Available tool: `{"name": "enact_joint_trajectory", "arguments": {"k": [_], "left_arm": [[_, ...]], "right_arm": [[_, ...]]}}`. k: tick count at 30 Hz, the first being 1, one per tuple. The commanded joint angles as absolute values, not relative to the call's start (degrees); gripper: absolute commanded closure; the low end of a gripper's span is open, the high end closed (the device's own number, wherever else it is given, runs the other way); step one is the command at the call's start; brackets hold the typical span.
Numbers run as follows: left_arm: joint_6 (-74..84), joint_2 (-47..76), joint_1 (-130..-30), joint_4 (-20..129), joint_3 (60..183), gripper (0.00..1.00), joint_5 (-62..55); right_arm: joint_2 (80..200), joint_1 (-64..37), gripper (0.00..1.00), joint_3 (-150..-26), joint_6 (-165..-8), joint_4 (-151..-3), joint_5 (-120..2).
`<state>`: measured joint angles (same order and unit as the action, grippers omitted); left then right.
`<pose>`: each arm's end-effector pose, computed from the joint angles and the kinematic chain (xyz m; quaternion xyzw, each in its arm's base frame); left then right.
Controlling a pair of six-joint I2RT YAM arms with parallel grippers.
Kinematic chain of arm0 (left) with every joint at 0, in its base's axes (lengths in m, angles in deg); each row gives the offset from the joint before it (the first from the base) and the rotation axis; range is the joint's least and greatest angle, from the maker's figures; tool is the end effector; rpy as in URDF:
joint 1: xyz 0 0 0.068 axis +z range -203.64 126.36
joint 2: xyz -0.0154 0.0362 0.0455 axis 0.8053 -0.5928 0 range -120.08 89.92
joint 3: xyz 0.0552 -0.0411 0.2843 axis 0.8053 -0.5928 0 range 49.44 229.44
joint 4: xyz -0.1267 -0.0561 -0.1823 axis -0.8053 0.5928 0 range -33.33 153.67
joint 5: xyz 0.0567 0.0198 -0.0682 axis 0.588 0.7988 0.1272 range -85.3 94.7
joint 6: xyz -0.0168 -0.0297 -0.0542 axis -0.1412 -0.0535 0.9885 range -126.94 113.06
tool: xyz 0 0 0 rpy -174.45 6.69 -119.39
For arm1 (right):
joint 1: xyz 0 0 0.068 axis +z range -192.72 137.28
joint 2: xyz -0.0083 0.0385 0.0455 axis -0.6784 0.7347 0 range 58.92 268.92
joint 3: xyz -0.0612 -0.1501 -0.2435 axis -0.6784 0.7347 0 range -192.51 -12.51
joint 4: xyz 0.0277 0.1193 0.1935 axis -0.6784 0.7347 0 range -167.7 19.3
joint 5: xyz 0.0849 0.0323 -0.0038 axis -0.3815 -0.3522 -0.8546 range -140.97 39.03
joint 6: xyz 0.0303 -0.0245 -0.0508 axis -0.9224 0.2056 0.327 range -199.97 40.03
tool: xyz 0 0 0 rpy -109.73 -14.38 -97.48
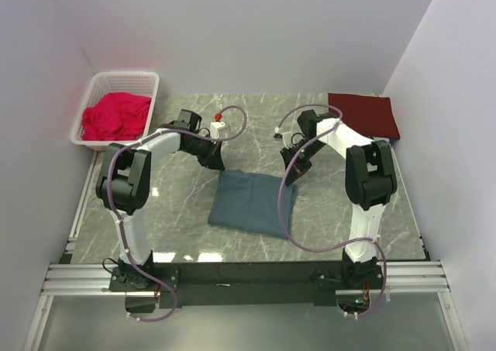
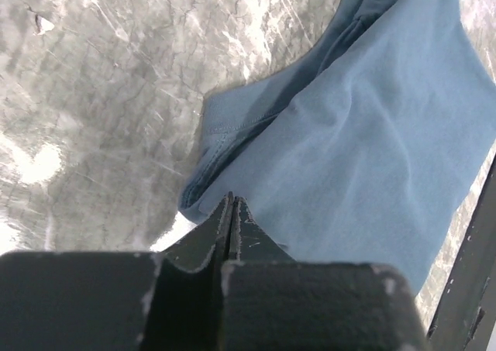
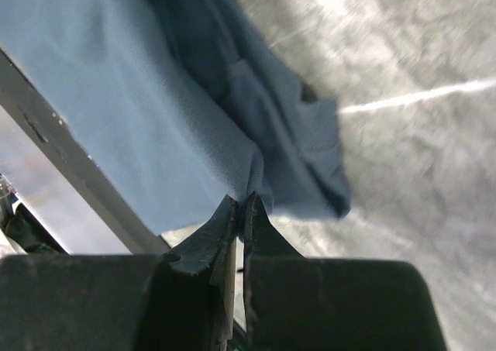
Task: Fold and stack the t-shirts
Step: Fold the tshirt
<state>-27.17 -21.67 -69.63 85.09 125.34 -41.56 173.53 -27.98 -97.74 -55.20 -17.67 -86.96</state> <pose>0.3530 -0.1385 0.2067 0.3622 0.8245 -0.3750 0.2201 0.3331 0.1179 0.2071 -0.3230 0.8946 0.3073 0.0320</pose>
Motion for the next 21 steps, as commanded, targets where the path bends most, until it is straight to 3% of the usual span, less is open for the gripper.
{"name": "enact_joint_trajectory", "arguments": {"k": [1, 3, 4, 6, 17, 21], "left_arm": [[-26.46, -19.95, -69.81, 84.36, 126.87, 0.94, -41.27], [-26.28, -18.98, -69.81, 83.13, 126.00, 0.79, -39.95], [-25.84, -18.89, -69.81, 82.51, 125.56, 0.67, -39.16], [-25.14, -19.06, -69.90, 82.24, 125.11, 0.59, -38.63], [-26.54, -22.22, -71.05, 85.76, 125.29, 0.63, -40.73], [-26.72, -21.96, -71.48, 85.76, 124.76, 0.76, -40.92]], "right_arm": [[168.09, -28.04, 1.00, -96.71, -54.66, -15.65, -86.83], [167.99, -28.13, 1.00, -96.36, -54.66, -15.91, -86.74], [168.17, -28.04, 1.00, -96.27, -54.92, -16.08, -86.83], [169.22, -28.04, 1.00, -96.62, -55.27, -16.52, -87.35], [169.75, -28.13, 1.00, -96.09, -55.89, -17.05, -87.36], [169.58, -28.04, 1.00, -95.74, -56.15, -17.32, -87.44]]}}
